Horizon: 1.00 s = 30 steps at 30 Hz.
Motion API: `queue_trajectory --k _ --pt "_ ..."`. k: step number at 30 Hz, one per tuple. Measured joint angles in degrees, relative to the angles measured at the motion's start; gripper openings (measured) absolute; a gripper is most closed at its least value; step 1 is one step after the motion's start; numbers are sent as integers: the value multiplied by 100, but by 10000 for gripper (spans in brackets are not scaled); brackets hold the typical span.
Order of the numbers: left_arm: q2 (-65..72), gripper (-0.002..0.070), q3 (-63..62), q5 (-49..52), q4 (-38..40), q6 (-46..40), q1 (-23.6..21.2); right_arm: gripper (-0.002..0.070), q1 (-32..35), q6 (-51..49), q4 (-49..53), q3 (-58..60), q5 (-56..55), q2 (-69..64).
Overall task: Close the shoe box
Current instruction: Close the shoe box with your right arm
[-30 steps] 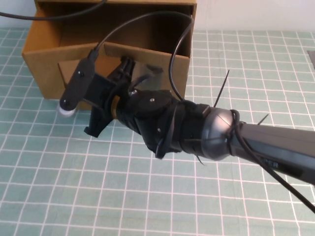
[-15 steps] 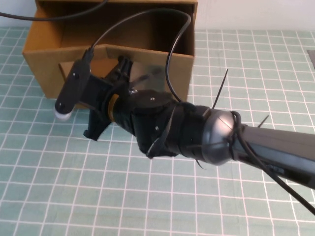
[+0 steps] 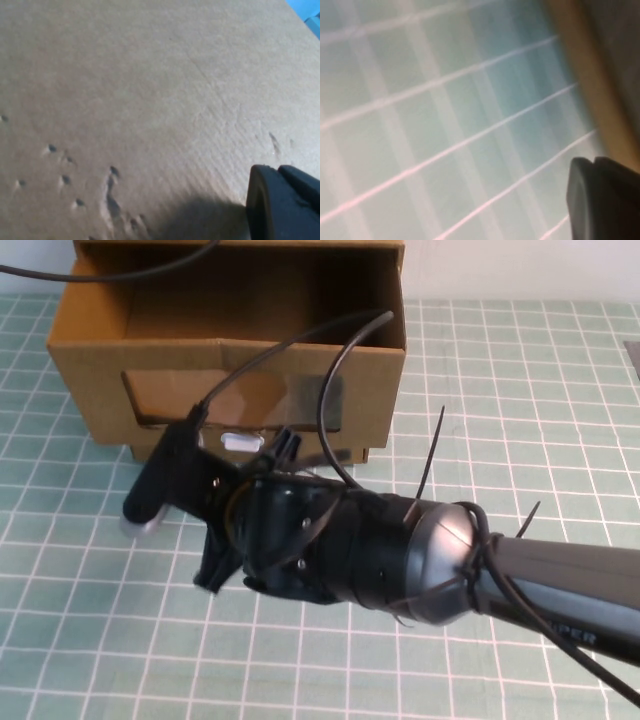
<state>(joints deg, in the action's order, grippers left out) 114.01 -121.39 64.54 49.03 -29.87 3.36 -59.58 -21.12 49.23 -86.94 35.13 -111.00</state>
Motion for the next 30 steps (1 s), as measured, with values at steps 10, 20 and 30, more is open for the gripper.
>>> queue_trajectory --k 10,20,30 --pt "0 -5 0 0 0 0 0 -14 10 -2891 3604 0 31 -479" --pt "0 -5 0 8 14 0 0 -14 563 -3693 4484 -289 -241 -880" --pt "0 -5 -3 -2 46 -19 0 -14 1408 -3888 4475 -952 -1387 -1104"
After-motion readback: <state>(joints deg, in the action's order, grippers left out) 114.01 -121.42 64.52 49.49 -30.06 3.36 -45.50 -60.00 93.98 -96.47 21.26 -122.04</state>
